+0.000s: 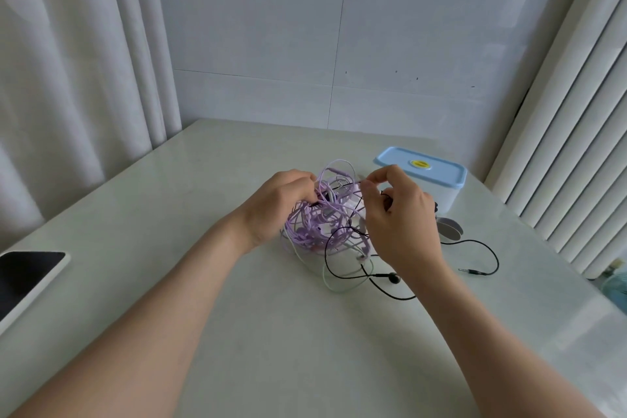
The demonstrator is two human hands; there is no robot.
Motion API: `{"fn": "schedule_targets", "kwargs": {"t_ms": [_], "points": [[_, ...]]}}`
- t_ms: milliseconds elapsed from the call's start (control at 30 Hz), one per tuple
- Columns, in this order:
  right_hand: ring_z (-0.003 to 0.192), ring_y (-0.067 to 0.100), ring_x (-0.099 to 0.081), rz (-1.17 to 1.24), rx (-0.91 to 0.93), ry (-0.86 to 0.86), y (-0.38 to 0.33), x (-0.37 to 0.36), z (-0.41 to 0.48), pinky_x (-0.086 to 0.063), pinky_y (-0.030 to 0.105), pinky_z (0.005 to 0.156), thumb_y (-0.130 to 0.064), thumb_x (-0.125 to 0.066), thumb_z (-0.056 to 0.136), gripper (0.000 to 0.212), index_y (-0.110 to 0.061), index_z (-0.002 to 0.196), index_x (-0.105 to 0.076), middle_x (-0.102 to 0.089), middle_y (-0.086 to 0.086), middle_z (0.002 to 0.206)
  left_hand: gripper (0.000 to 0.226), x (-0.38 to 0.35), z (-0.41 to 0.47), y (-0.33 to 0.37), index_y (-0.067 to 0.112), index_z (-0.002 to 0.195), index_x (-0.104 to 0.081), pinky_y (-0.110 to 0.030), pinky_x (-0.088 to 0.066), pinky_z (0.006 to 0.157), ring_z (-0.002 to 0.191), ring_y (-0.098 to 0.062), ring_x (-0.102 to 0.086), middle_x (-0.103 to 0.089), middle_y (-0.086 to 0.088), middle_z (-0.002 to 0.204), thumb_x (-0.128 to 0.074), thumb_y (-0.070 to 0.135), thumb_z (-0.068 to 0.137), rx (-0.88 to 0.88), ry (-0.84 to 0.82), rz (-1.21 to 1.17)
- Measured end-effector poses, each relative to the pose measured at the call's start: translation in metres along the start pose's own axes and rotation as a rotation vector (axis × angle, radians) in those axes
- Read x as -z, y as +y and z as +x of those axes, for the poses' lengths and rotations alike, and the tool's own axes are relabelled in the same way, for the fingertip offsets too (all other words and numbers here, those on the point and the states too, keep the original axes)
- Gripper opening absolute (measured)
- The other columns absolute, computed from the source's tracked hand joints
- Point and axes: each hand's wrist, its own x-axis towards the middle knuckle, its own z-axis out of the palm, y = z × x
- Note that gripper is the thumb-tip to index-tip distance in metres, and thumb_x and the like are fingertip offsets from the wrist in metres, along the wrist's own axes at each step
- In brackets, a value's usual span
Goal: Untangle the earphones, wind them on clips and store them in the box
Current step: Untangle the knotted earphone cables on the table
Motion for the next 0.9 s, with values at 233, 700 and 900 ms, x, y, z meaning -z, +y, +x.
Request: {"fn": "schedule_targets", "kwargs": {"t_ms": [233,700,900], "points": [[0.075,0.018,-0.063,-0.016,-0.062,-0.122,-0.001,0.001,-0.001,-0.052,0.038,0.074,-0.028,-0.059,0.097,0.008,-0.023,0.093,-0.063,-0.069,-0.005,0.071,0.032,0.002,0.003,-0.006,0.007,0.095,-0.074,-0.051,-0.047,0.092,0.089,-0.027,-0.062,-0.07,-0.021,0.092,-0.063,0.031,0.076,0.065,0.021,0.031],[0.115,0.013,-0.039,-0.153,0.187,-0.026,-0.013,0.001,-0.013,-0.024,0.031,0.095,-0.059,-0.077,0.078,0.048,-0.044,0.119,-0.06,-0.045,-0.013,0.118,0.014,-0.007,0.005,-0.009,0.029,0.087,-0.079,-0.014,-0.046,0.073,0.08,-0.002,-0.063,-0.069,0.033,0.084,-0.072,0.031,0.099,-0.06,0.21,0.362],[0.116,0.014,-0.051,-0.16,0.098,-0.219,-0.004,0.0,-0.009,-0.022,0.033,0.093,-0.03,-0.07,0.09,0.054,-0.046,0.137,-0.049,-0.063,-0.02,0.11,0.015,-0.007,0.002,-0.007,0.016,0.103,-0.079,-0.016,-0.053,0.086,0.092,-0.004,-0.071,-0.079,0.005,0.098,-0.067,0.026,0.102,-0.083,0.138,0.227]]}}
